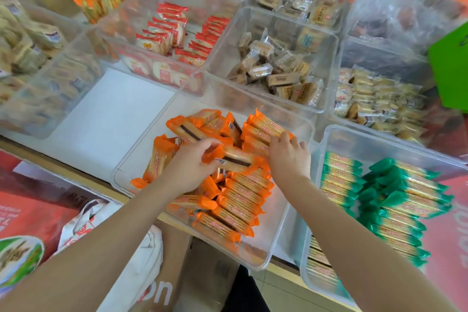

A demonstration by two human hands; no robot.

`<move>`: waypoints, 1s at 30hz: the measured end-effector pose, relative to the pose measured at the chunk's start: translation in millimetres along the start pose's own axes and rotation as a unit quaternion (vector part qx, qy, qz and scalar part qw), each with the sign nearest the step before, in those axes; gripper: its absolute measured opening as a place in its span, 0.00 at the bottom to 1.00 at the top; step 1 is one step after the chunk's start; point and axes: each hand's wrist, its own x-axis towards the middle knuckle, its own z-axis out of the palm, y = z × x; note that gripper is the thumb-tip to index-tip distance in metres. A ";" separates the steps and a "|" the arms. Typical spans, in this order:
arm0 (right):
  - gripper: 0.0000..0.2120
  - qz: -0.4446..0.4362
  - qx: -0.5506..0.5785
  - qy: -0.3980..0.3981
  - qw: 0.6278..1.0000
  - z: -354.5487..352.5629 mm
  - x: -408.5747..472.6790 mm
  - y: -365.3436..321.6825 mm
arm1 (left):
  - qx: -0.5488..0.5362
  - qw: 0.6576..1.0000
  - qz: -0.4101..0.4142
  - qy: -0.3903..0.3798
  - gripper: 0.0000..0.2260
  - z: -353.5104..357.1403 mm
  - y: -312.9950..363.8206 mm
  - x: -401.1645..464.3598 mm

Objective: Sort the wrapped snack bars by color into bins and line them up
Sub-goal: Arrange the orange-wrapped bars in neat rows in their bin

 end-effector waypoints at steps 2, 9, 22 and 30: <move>0.13 0.001 -0.006 0.004 1.000 -1.2 3.0 6.6 | 0.002 1.000 -0.008 -0.018 0.14 7.1 2.8 10.5; 0.12 -0.049 0.079 -0.071 0.993 -19.5 17.0 28.6 | 0.103 0.994 -0.021 -0.023 0.15 37.9 16.6 55.2; 0.16 -0.122 0.054 -0.048 0.990 -4.6 5.5 30.9 | 0.053 0.989 -0.074 -0.114 0.42 65.1 11.9 72.4; 0.22 -0.160 0.063 -0.128 0.977 -16.3 31.3 51.3 | 0.035 0.990 -0.082 -0.109 0.38 74.7 21.5 65.6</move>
